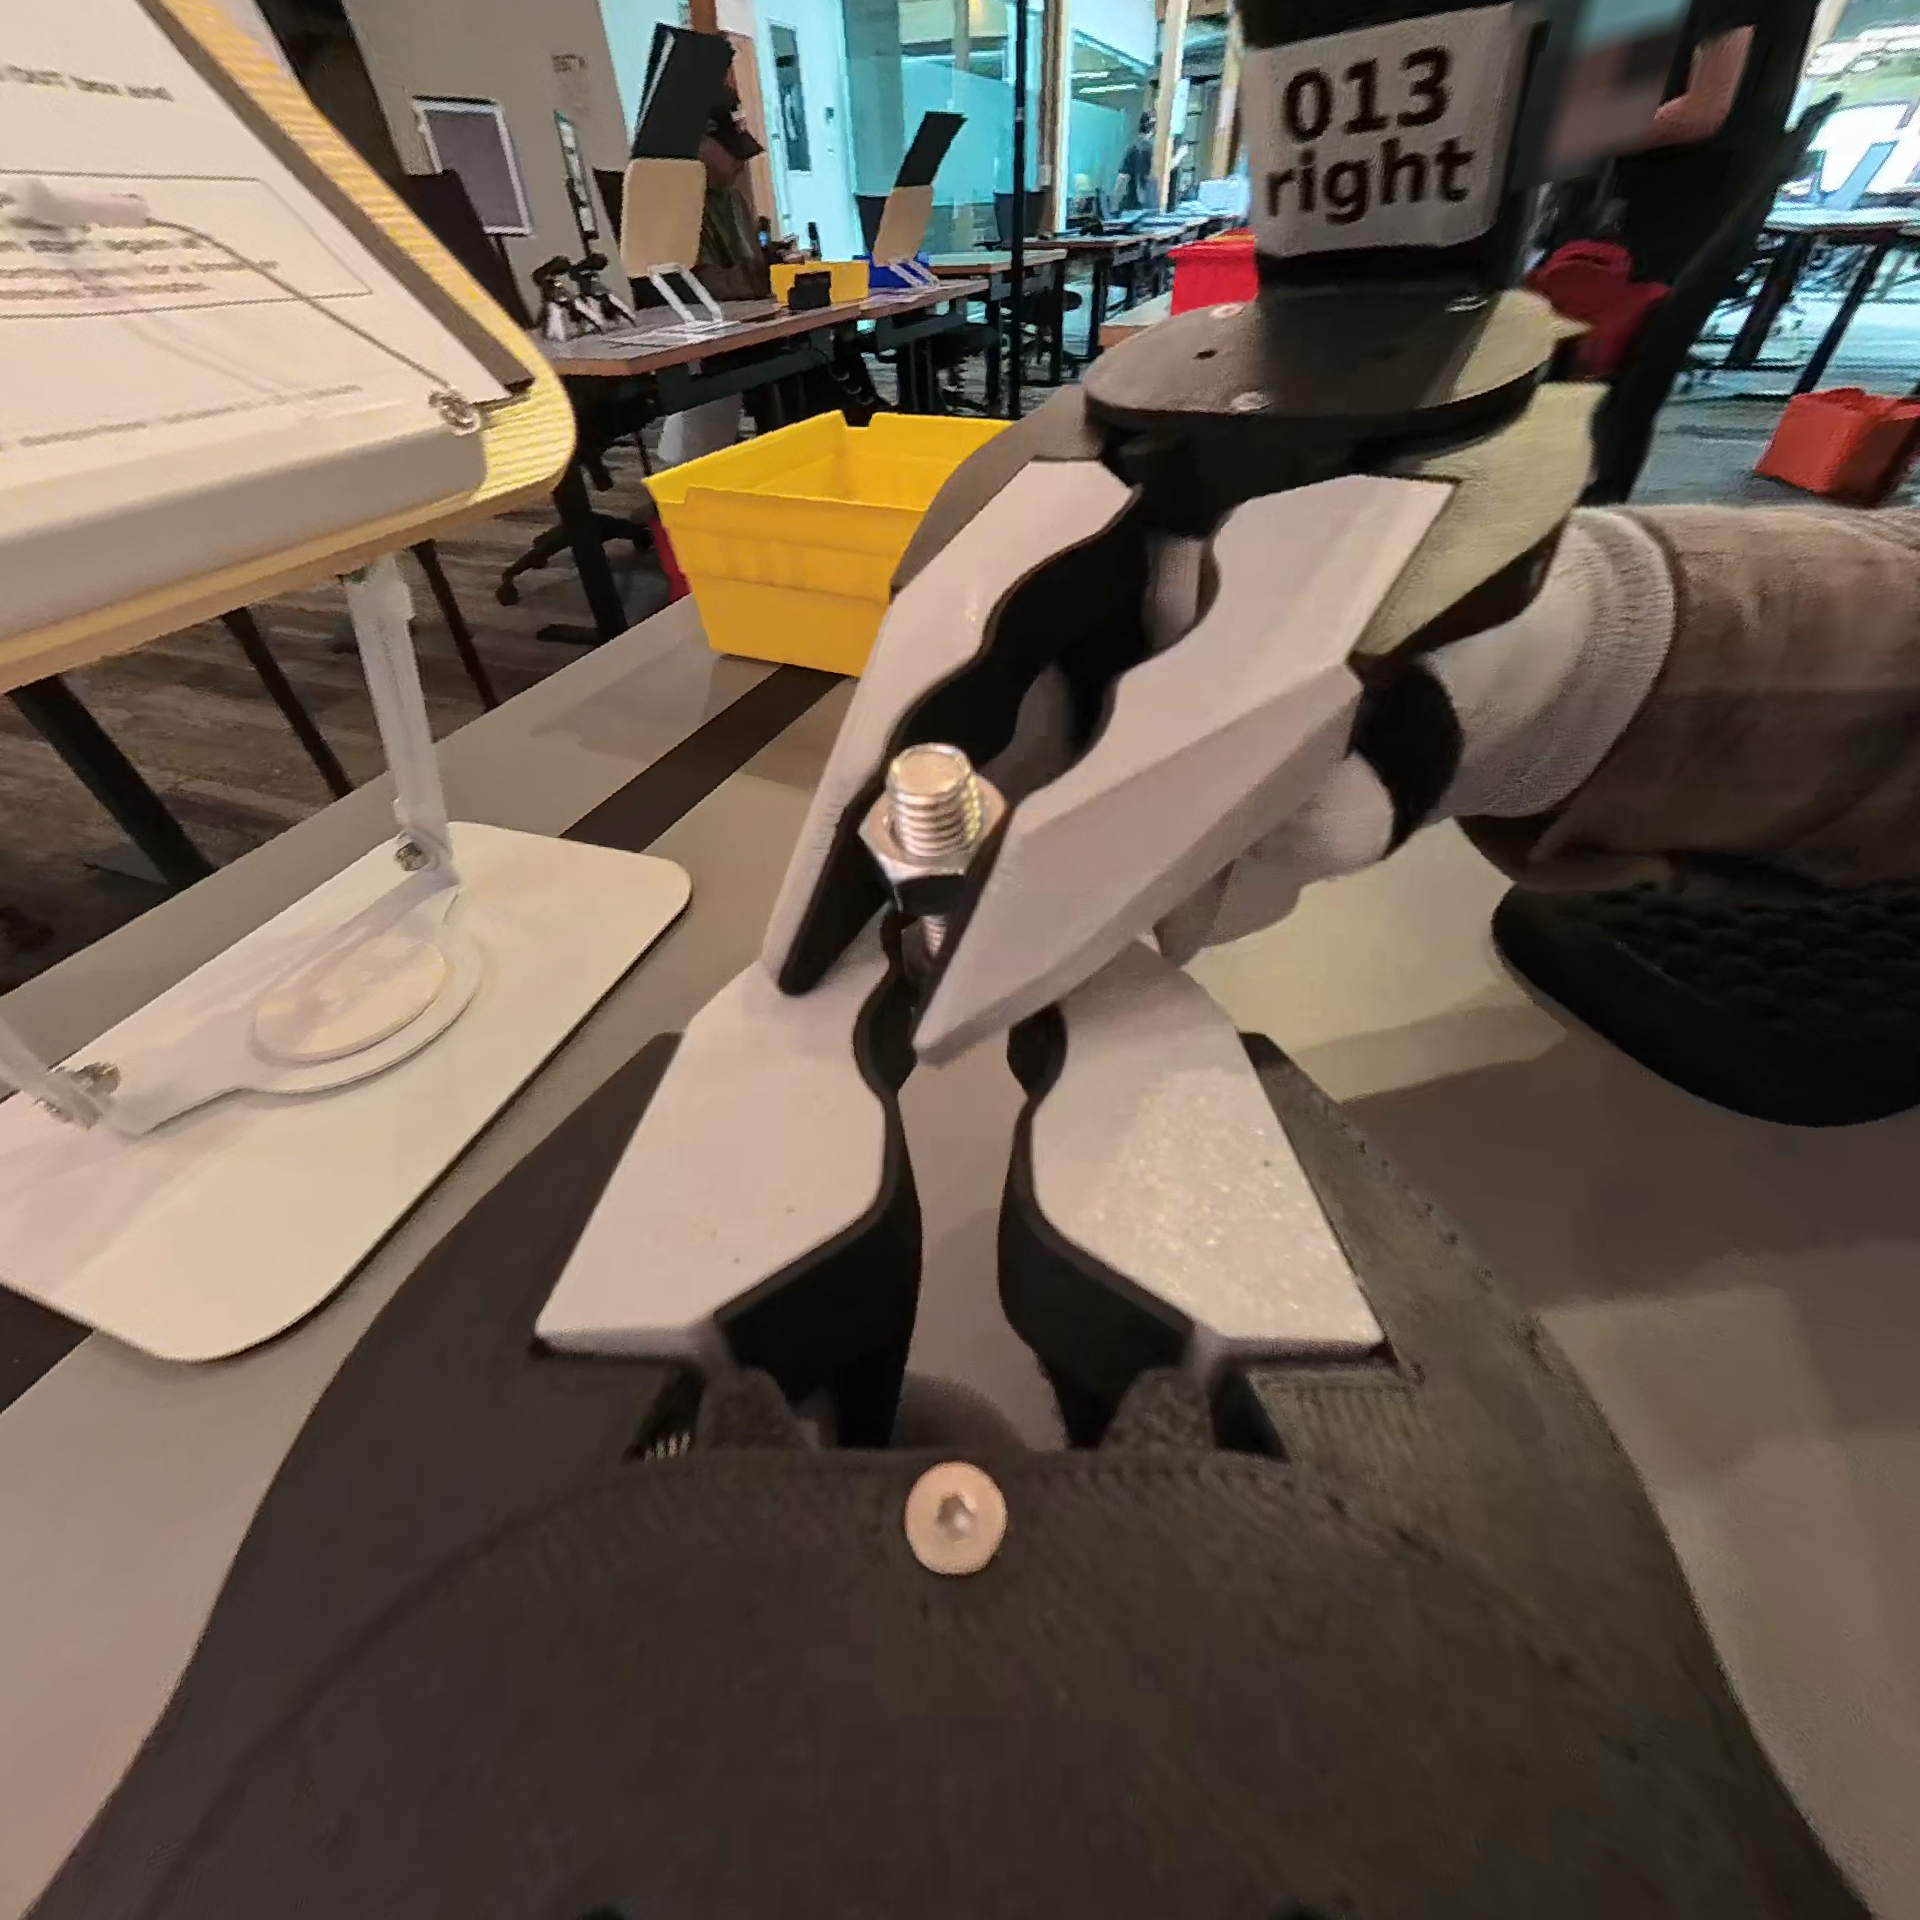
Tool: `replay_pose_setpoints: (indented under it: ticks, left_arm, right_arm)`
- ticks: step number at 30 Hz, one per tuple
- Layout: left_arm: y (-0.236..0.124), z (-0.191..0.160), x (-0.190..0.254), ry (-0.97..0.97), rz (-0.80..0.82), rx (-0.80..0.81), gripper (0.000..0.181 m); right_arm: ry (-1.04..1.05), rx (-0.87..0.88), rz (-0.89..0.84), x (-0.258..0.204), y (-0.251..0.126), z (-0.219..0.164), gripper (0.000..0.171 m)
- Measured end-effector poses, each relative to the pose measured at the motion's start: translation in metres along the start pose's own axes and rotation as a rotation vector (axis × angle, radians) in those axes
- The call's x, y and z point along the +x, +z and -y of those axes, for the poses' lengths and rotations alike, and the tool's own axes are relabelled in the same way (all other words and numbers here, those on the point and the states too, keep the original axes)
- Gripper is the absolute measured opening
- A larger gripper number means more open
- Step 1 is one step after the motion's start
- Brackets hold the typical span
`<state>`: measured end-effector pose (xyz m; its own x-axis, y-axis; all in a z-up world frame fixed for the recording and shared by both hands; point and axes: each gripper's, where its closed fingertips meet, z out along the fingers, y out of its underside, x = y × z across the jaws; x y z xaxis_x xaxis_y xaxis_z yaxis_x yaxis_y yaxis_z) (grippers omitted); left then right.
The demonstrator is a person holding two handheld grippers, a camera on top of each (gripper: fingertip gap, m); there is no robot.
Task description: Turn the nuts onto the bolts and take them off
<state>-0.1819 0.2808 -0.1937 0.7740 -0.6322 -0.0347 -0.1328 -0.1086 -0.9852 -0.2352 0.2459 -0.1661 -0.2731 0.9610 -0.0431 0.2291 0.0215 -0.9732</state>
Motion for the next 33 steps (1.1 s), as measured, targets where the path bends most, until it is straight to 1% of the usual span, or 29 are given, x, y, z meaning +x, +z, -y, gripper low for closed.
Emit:
replay_pose_setpoints:
  ticks: [2,8,10,12,14,16,18,19,20,21,22,23,25,26,27,28,31,33]
  left_arm:
    - [0.001,0.003,0.005,-0.001,-0.023,0.012,0.014]
    - [0.005,0.012,0.014,-0.016,-0.050,0.038,0.016]
    - [0.005,0.013,0.010,-0.027,-0.028,0.047,0.041]
    - [0.002,0.012,0.008,-0.055,-0.039,0.053,0.063]
    - [-0.002,0.013,0.005,-0.078,-0.040,0.073,0.062]
    - [-0.003,0.012,0.003,-0.079,-0.034,0.077,0.050]
    - [-0.002,0.008,0.002,-0.078,-0.028,0.068,0.037]
    - [-0.002,0.006,0.003,-0.078,-0.037,0.060,0.035]
    - [-0.001,0.004,0.005,-0.075,-0.047,0.053,0.037]
    - [0.000,0.003,0.007,-0.074,-0.061,0.047,0.044]
    - [0.002,0.001,0.010,-0.078,-0.075,0.036,0.052]
    - [0.003,-0.001,0.012,-0.077,-0.084,0.024,0.055]
    - [0.006,-0.005,0.014,-0.064,-0.091,0.002,0.048]
    - [0.007,-0.007,0.014,-0.062,-0.093,-0.008,0.046]
    - [0.008,-0.009,0.015,-0.053,-0.099,-0.016,0.031]
    - [0.009,-0.011,0.016,-0.046,-0.099,-0.025,0.023]
    - [0.011,-0.017,0.018,-0.026,-0.109,-0.049,0.005]
    - [0.011,-0.018,0.024,-0.035,-0.151,-0.052,0.002]
  right_arm:
    - [0.030,0.026,0.028,-0.004,-0.004,0.002,0.016]
    - [0.082,0.115,0.038,-0.005,-0.017,0.007,0.016]
    - [0.104,0.146,0.028,0.000,-0.023,0.011,0.016]
    - [0.074,0.146,-0.027,0.008,-0.033,0.014,0.016]
    - [0.053,0.163,-0.058,0.013,-0.047,0.025,0.016]
    - [0.019,0.153,-0.128,0.026,-0.072,0.037,0.016]
    - [-0.016,0.125,-0.240,0.053,-0.110,0.049,0.016]
    - [-0.014,0.099,-0.299,0.071,-0.134,0.054,0.016]
    - [-0.018,0.044,-0.363,0.089,-0.158,0.055,0.016]
    - [-0.043,-0.042,-0.478,0.114,-0.187,0.051,0.015]
    - [-0.037,-0.136,-0.574,0.135,-0.215,0.043,0.015]
    - [-0.001,-0.206,-0.627,0.151,-0.238,0.036,0.016]
    - [0.037,-0.353,-0.740,0.184,-0.282,0.016,0.015]
    - [0.053,-0.461,-0.811,0.202,-0.305,-0.003,0.015]
    - [0.077,-0.560,-0.873,0.220,-0.326,-0.024,0.016]
    - [0.118,-0.641,-0.901,0.233,-0.341,-0.046,0.015]
    - [0.264,-0.798,-0.897,0.257,-0.364,-0.108,0.015]
    - [0.325,-0.913,-0.882,0.265,-0.372,-0.147,0.016]
